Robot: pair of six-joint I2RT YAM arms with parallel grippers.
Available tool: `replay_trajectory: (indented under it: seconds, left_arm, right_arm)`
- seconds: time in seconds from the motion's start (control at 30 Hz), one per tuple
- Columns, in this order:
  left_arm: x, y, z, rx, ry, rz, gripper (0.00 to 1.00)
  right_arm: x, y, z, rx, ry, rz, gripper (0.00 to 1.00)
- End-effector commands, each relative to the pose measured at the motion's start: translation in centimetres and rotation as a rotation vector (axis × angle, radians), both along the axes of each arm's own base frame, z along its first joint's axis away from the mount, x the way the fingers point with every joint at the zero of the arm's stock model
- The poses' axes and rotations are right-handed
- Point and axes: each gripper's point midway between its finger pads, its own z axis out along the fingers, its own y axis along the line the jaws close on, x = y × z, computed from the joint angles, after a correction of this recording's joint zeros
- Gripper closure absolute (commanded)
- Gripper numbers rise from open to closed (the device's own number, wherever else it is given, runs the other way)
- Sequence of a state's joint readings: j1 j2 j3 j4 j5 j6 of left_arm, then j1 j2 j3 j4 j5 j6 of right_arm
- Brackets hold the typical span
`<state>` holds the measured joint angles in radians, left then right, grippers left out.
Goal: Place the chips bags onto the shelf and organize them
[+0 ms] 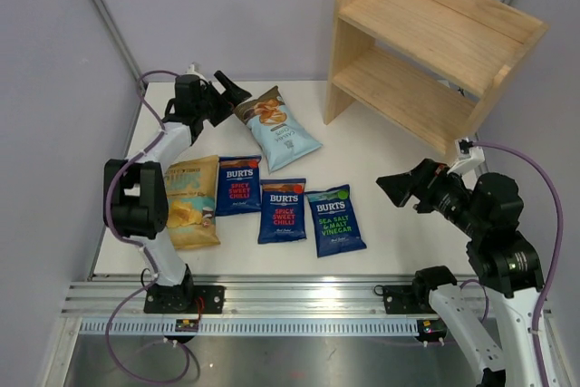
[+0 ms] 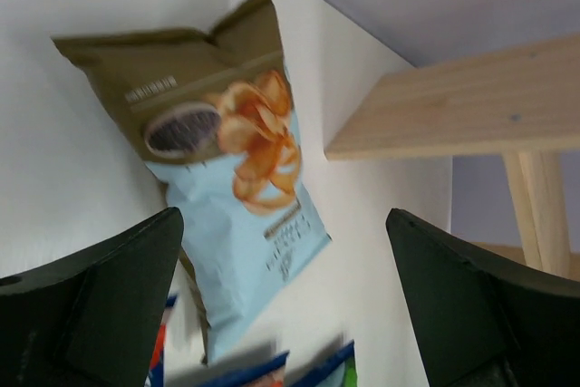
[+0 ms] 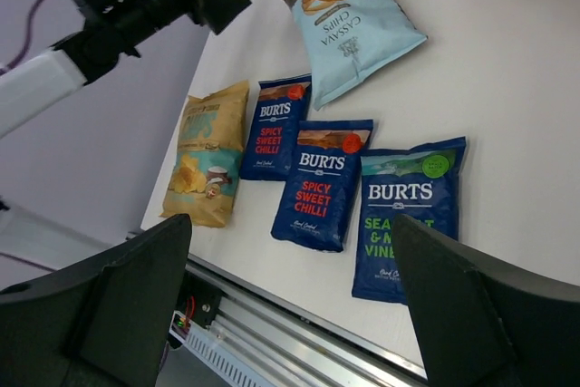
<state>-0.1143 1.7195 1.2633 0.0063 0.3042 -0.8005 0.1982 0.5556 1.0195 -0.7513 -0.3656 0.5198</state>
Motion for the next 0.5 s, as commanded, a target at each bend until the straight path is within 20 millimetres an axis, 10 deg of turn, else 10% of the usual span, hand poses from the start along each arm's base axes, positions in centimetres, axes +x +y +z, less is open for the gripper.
replay_trajectory:
  seconds: [0.0, 0.3, 0.47]
  left_arm:
    - [4.0, 0.5, -0.6, -0.050, -0.072, -0.043, 0.01]
    - [7.2, 1.9, -8.0, -0.095, 0.002, -0.019, 0.01]
    - [8.8, 0.7, -8.8, -0.210, -0.094, -0.073, 0.01]
  right_arm:
    - [-0.7, 0.7, 3.0, 0.096, -0.105, 0.019, 0.01]
    - [-4.4, 3.4, 5.0, 0.170, -0.231, 0.259, 0.01]
    - [-5.8, 4.7, 5.1, 0.168, -0.230, 0.398, 0.00]
